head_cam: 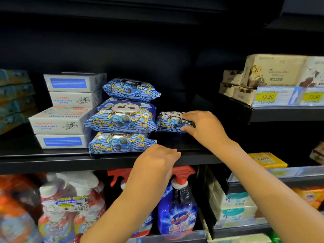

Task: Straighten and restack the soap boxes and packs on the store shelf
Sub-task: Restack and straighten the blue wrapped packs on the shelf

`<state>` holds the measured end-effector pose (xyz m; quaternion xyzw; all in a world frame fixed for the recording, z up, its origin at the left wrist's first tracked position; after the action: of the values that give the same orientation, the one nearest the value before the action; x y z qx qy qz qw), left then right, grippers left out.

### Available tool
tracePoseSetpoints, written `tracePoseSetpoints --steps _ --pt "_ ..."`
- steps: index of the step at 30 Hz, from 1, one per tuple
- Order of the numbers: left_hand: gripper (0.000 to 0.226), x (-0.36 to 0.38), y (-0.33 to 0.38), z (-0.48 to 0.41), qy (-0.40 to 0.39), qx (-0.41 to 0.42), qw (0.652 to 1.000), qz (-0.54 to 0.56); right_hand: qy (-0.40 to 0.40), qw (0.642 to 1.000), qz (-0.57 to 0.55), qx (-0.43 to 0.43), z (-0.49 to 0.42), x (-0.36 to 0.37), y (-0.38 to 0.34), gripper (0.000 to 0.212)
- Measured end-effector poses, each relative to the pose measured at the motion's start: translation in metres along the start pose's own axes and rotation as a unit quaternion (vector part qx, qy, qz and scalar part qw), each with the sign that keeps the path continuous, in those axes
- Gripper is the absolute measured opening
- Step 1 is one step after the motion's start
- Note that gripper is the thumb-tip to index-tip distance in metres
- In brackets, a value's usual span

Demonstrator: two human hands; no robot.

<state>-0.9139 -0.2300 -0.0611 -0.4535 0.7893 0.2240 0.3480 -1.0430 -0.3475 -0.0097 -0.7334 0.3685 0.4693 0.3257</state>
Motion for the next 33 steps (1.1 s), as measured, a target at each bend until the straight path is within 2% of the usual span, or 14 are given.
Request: tracePoseSetpoints --steps 5,14,18,19,21,23,24,27,30,33 --pt "0.045 0.002 -0.001 0.002 0.005 0.004 1.0 0.002 -0.06 0.996 0.03 0.058 -0.021 0.0 -0.003 0.044" --pt "0.044 -0.001 -0.012 0.015 -0.006 0.022 1.0 0.005 -0.043 0.994 0.037 0.092 -0.023 0.004 0.0 0.044" --pt "0.03 -0.008 -0.025 0.029 0.015 0.023 0.999 -0.019 -0.061 0.994 0.057 0.073 -0.024 0.002 -0.002 0.044" --pt "0.026 -0.011 -0.028 0.032 0.023 0.024 0.999 -0.026 -0.048 0.996 0.045 0.053 -0.023 -0.001 -0.002 0.043" --pt "0.021 -0.017 -0.035 0.039 0.039 0.028 0.998 -0.041 0.048 0.998 -0.047 -0.016 -0.017 -0.01 -0.008 0.038" --pt "0.021 -0.023 -0.045 0.045 0.063 0.022 0.997 -0.047 0.139 0.971 -0.171 -0.089 -0.009 -0.022 -0.026 0.031" --pt "0.019 -0.026 -0.051 0.048 0.078 0.014 0.996 -0.047 0.144 0.959 -0.215 -0.118 -0.006 -0.027 -0.039 0.03" --pt "0.019 -0.036 -0.066 0.055 0.104 -0.009 0.993 -0.06 0.061 0.956 -0.235 -0.164 -0.004 -0.035 -0.078 0.047" --pt "0.022 -0.041 -0.074 0.062 0.111 -0.02 0.991 -0.07 -0.03 0.971 -0.171 -0.162 -0.007 -0.037 -0.104 0.066" --pt "0.022 -0.043 -0.078 0.067 0.101 -0.02 0.993 -0.064 -0.093 0.983 -0.058 -0.147 -0.016 -0.029 -0.116 0.084"
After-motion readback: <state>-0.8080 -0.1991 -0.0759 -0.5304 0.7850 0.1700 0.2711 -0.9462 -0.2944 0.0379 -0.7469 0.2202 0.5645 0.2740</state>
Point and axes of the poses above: each hand's wrist, its own z-axis away from the middle knuckle, its own x-axis out of the palm, y = z × x, the point moved 2 cm from there along -z, towards the middle knuckle, and after that the axes turned 10 degrees about -y, right-handed, at the moved point
